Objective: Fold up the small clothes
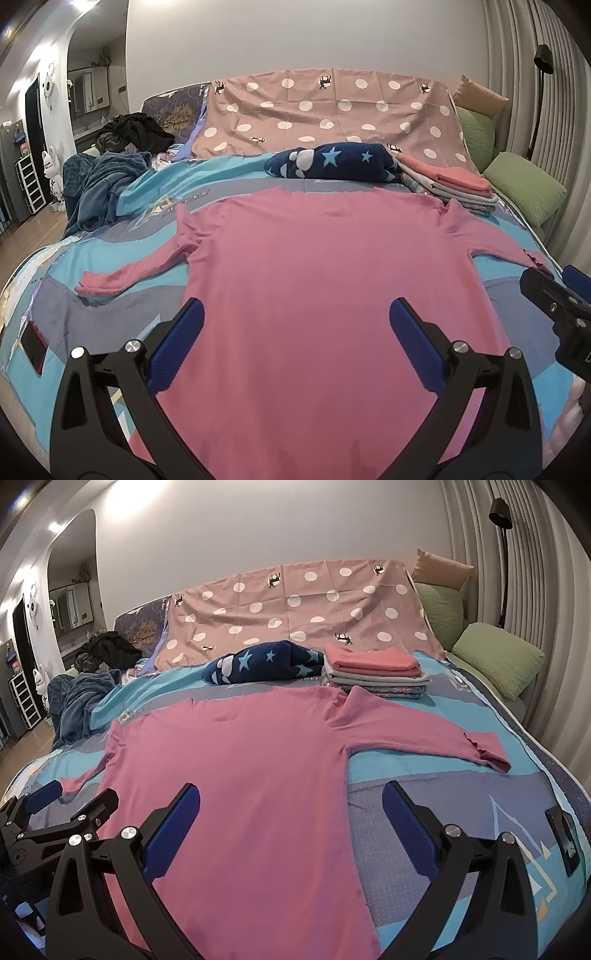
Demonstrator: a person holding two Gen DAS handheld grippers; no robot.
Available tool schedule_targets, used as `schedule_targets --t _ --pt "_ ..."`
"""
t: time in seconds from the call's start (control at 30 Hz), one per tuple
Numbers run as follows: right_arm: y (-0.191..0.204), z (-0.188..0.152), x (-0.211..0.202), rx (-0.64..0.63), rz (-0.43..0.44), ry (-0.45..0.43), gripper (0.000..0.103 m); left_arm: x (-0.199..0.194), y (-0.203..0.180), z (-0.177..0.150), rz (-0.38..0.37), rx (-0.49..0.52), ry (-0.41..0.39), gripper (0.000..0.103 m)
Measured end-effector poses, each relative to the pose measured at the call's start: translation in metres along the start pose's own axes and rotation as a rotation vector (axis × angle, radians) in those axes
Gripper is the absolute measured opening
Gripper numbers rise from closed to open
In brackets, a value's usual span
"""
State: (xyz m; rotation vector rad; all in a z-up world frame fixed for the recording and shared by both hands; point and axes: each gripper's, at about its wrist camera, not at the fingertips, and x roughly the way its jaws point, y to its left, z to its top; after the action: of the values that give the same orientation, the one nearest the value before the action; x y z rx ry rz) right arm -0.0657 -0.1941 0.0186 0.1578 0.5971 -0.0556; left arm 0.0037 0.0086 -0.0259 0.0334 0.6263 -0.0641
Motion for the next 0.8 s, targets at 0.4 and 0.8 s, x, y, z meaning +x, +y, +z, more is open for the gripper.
schedule_targets --t 0.4,0.8 --pt "0.0048 -0.0015 0.0025 -0.013 0.005 0.008 0.099 0.0025 0.0054 -0.0047 0.001 -0.007 0.005 0.101" --pt "0.0094 -0.0036 0.0033 -0.019 0.005 0.011 0.099 0.0023 0.0089 -0.0053 0.003 -0.011 0.001 0.101"
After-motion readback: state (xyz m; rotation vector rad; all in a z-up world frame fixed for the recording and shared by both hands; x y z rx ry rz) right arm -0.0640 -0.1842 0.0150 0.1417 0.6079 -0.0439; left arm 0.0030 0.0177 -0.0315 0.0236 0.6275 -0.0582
